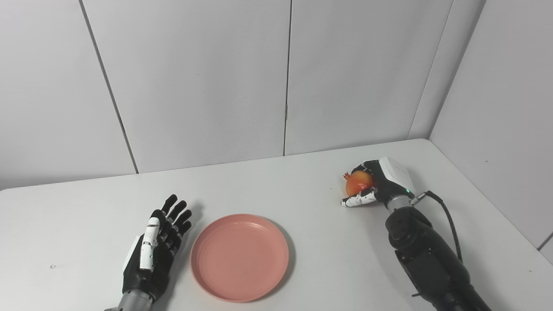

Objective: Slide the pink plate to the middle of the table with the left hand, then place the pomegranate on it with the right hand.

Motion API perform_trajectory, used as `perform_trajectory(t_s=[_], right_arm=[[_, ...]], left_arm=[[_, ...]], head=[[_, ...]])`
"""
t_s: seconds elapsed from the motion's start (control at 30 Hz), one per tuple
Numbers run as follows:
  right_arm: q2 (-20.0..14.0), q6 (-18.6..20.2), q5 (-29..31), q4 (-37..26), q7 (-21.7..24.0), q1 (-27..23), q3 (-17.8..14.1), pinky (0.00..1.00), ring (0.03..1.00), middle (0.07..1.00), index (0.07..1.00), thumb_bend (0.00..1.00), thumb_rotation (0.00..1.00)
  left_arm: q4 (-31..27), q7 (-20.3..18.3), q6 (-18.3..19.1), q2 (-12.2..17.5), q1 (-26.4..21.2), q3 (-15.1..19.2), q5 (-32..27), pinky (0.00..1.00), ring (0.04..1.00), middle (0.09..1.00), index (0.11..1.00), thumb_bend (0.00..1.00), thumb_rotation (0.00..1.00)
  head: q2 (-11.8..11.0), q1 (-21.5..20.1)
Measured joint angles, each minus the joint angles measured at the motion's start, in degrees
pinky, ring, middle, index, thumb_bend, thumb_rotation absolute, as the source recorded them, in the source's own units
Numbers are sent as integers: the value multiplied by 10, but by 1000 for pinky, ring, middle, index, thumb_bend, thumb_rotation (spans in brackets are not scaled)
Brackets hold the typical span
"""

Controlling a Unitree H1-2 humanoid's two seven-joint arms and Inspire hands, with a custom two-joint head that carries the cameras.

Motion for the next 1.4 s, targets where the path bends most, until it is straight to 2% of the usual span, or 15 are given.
perform_trajectory(t_s=[0.07,0.27,0.43,0.57,0.7,0.8,0.83,1.0,1.1,1.23,1.3,1.33,1.4], right_arm=[[0,0,0,-14,1,6,-1,473,541,574,490,513,129],[0,1,5,-64,3,12,-10,421,499,552,491,511,131],[-1,12,4,-140,16,20,-17,406,491,550,491,510,130],[-1,25,-4,-173,24,23,-18,436,508,563,491,510,126],[6,27,-15,-238,38,26,-4,430,507,564,490,512,128],[11,27,-17,-253,40,25,2,420,497,558,490,512,128],[12,27,-19,-254,41,24,4,413,491,554,490,512,128],[39,29,-43,-310,67,25,46,372,455,526,490,511,128],[54,28,-60,-316,83,21,73,341,431,515,490,512,129],[79,26,-74,-317,91,20,94,333,430,518,491,514,130],[86,24,-78,-317,92,20,99,334,431,519,491,514,130],[88,22,-79,-317,92,20,101,365,452,528,490,514,130],[90,15,-81,-317,93,20,111,362,437,513,489,514,130]], left_arm=[[-3,0,3,0,0,0,0,962,937,948,934,410,1000],[-5,4,6,0,1,-1,2,957,935,947,930,408,1000],[-6,5,7,-1,1,-2,1,961,941,951,935,403,1000],[-8,10,7,-2,2,-6,3,959,939,945,929,403,1000],[-12,19,9,-6,4,-9,7,953,936,939,925,402,1000],[-12,22,9,-12,4,-11,9,952,934,937,924,403,1000],[-12,22,9,-13,4,-12,10,950,932,936,923,404,1000],[-15,35,9,-21,4,-15,19,944,923,928,915,406,1000],[-16,38,10,-26,4,-22,30,935,917,926,912,405,1000],[-23,45,17,-32,5,-25,36,945,926,934,919,400,1000],[-26,48,19,-36,6,-26,39,949,929,937,922,400,1000],[-26,48,19,-37,7,-27,40,945,927,935,921,399,1000],[-26,52,19,-40,7,-30,45,933,923,933,919,401,1000]], head=[[0,1],[0,6],[-1,11],[-1,26],[-1,33],[-2,39],[-3,54],[-2,72],[0,92],[3,119],[3,119],[4,147],[8,161]])
